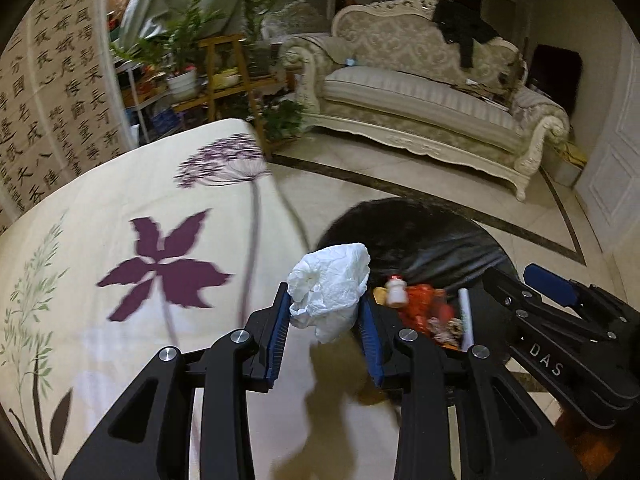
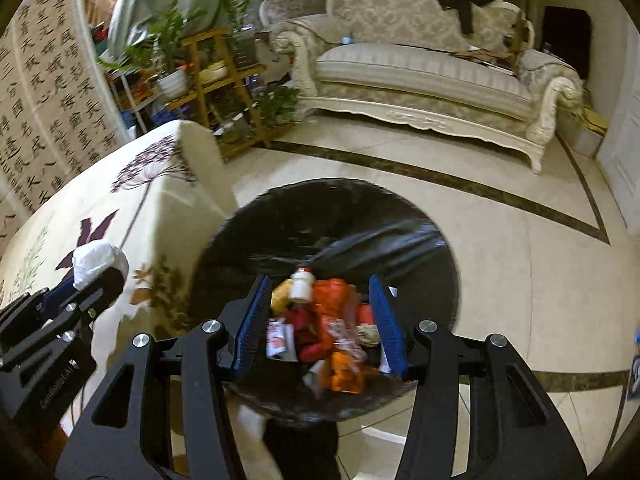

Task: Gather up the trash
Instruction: 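Carry the tissue over the bin and open the left tool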

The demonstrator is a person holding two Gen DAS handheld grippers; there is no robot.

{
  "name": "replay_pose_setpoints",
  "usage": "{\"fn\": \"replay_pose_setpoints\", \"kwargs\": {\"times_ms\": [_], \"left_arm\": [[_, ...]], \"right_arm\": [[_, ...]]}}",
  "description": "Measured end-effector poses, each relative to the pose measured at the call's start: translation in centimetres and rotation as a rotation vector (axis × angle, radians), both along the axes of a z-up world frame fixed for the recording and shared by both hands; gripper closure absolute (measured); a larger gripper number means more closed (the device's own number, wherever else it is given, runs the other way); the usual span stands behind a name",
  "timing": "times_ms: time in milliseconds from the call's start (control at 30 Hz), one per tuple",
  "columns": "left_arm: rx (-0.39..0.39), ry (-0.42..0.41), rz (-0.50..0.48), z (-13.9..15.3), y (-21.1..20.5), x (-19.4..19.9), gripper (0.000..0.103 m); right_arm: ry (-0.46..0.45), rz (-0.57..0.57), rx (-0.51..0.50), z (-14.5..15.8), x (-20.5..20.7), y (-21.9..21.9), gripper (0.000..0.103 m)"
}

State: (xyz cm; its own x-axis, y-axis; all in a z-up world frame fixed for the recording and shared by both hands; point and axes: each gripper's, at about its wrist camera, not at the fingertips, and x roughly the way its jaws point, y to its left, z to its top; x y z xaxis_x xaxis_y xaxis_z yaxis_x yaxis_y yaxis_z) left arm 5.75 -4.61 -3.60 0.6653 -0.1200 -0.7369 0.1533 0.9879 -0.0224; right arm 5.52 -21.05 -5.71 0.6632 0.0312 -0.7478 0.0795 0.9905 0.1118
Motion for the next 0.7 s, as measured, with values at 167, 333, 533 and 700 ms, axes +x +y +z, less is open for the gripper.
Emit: {"fn": "replay_pose_setpoints", "kwargs": {"times_ms": [167,333,533,700], "left_arm": [[0.019,-0.004,-0.024,-0.5,-2.3,0.4,0.066],[0.038,0.009,-0.039,-1.0,-3.7,0.8,0.05],[0.045,0.0,-0.024,-1.1,-4.1,0.9,0.035],[0.044,-0.006,-0.017,-0.9,-4.3,1.0,0.03]], "right_arm": [[-0.004,-0.038,0.008,-0.2,-0.1,-1.9,0.053],[-0.009,-0.054,0.015,-0.3,0.0,-2.7,0.053],[-0.013,-0.062,0.017,-0.2,-0.2,-3.1,0.053],[-0.017,-0.073,0.019,-0.2,-0.3,-3.6,0.053]]}}
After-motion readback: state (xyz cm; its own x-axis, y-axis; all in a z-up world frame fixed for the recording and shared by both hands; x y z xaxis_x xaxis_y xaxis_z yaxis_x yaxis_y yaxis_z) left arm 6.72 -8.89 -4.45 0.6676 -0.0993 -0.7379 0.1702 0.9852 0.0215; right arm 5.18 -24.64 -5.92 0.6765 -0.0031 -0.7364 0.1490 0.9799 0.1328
